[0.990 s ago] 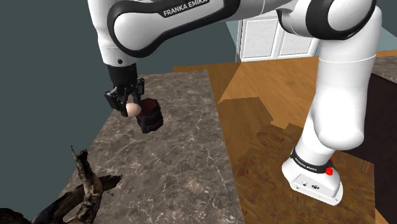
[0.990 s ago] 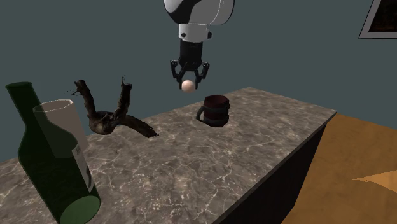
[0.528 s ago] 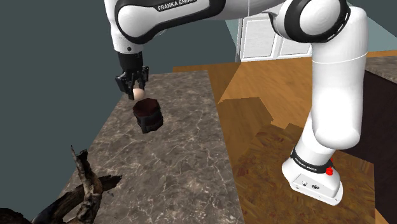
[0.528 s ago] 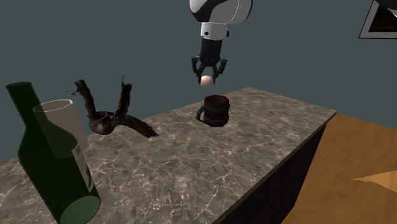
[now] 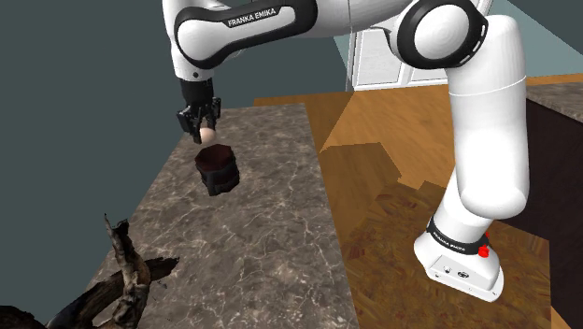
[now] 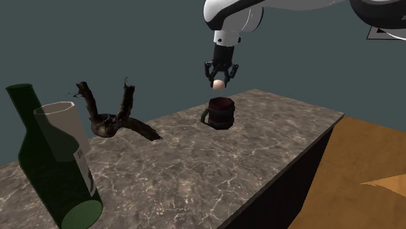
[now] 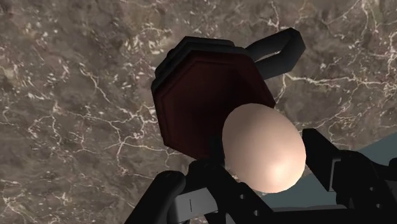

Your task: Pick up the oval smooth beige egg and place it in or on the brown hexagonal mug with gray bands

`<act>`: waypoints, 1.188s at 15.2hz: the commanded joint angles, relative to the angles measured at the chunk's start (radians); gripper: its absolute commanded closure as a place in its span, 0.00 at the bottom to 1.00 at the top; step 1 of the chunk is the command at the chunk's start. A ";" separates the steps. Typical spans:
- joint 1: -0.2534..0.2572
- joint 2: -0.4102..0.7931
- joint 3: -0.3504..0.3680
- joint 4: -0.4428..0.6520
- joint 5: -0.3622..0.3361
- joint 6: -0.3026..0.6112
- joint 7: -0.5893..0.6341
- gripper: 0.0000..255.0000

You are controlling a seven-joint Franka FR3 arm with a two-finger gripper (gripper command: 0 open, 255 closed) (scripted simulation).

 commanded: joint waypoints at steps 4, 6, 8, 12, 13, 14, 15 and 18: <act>-0.004 0.003 -0.002 -0.062 -0.001 0.066 -0.001 1.00; -0.006 0.006 -0.003 -0.086 -0.002 0.091 -0.001 1.00; -0.006 0.009 -0.004 -0.108 -0.004 0.116 -0.001 1.00; -0.007 0.012 -0.005 -0.125 -0.005 0.137 -0.001 1.00; -0.007 0.012 -0.005 -0.125 -0.005 0.137 -0.001 1.00; -0.007 0.012 -0.005 -0.125 -0.005 0.137 -0.001 1.00; -0.007 0.012 -0.005 -0.125 -0.005 0.137 -0.001 1.00; -0.007 0.013 -0.005 -0.125 -0.005 0.137 -0.001 0.00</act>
